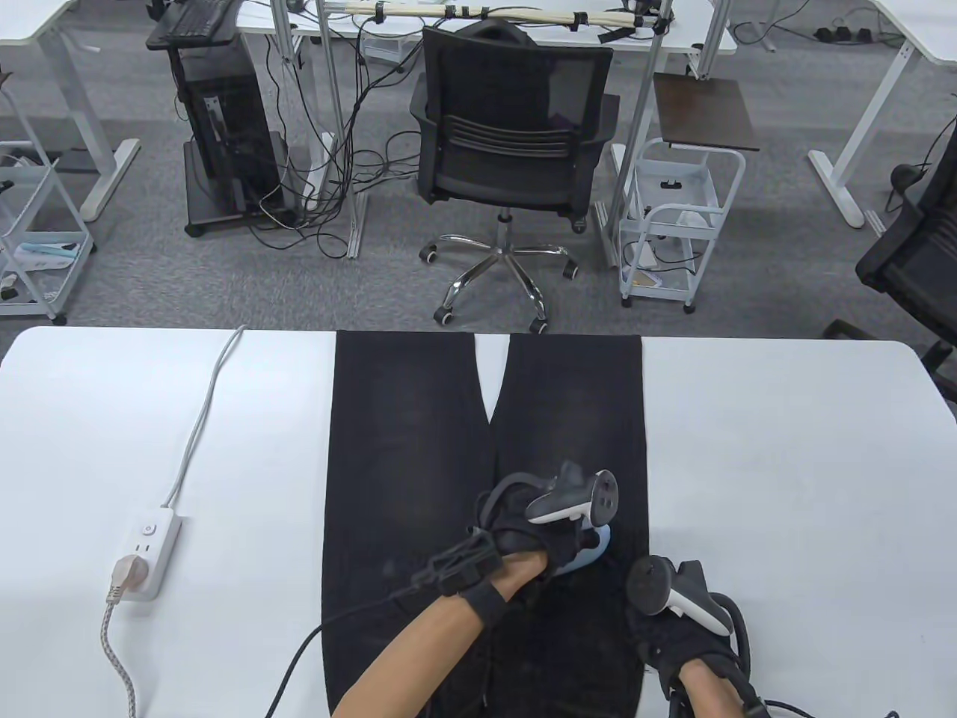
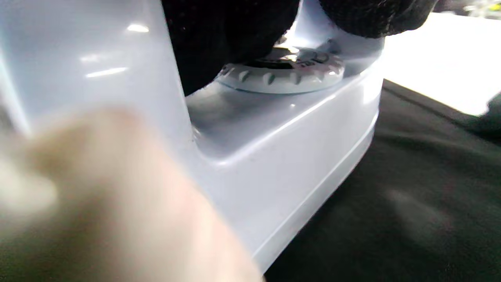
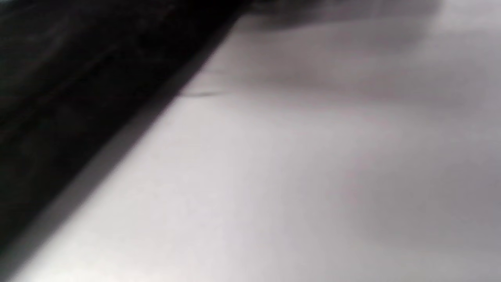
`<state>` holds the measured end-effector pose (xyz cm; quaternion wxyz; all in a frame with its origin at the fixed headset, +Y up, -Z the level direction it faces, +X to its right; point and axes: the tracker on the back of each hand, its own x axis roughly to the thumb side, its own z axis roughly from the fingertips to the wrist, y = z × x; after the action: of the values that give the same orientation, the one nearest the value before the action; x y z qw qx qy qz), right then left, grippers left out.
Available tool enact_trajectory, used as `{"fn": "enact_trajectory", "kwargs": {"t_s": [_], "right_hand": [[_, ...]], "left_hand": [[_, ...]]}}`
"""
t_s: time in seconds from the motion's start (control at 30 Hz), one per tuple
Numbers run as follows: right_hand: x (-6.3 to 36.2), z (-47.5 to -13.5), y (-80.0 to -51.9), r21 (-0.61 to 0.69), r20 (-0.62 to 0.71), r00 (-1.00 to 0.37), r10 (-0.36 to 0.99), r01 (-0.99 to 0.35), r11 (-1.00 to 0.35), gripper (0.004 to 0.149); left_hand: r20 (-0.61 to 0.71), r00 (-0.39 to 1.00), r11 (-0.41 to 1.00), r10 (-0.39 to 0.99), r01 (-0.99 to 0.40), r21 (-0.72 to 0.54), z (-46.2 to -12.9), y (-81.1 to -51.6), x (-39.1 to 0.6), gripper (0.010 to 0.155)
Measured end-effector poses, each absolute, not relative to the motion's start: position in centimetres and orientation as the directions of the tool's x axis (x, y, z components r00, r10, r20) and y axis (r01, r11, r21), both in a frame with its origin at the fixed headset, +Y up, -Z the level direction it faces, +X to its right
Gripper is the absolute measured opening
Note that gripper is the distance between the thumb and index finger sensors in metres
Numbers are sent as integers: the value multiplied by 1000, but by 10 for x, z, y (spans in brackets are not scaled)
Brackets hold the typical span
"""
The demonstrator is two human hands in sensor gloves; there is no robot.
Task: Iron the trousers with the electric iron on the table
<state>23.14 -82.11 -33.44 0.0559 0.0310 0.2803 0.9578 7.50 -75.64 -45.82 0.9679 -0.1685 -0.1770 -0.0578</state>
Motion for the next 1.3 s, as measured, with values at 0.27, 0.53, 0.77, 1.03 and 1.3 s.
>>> {"fn": "enact_trajectory", "kwargs": {"t_s": [0.27,0.53,0.77,1.03,1.3], "right_hand": [[231,-334,-821,543,27,-991,130,-94,-834,71],[231,-334,-821,552,24,-990,142,-105,-827,71],[235,-334,-821,547,23,-986,163,-124,-828,72],[237,-334,-822,547,19,-984,177,-138,-826,70],[238,-335,-821,551,15,-984,178,-141,-823,70]], "left_hand": [[196,980,936,-18,86,-341,-497,-757,58,58],[262,964,912,46,66,-404,-474,-758,59,54],[366,926,885,86,97,-455,-419,-758,68,53],[526,849,900,50,190,-392,-346,-756,65,53],[512,859,917,14,193,-348,-357,-755,67,56]]}}
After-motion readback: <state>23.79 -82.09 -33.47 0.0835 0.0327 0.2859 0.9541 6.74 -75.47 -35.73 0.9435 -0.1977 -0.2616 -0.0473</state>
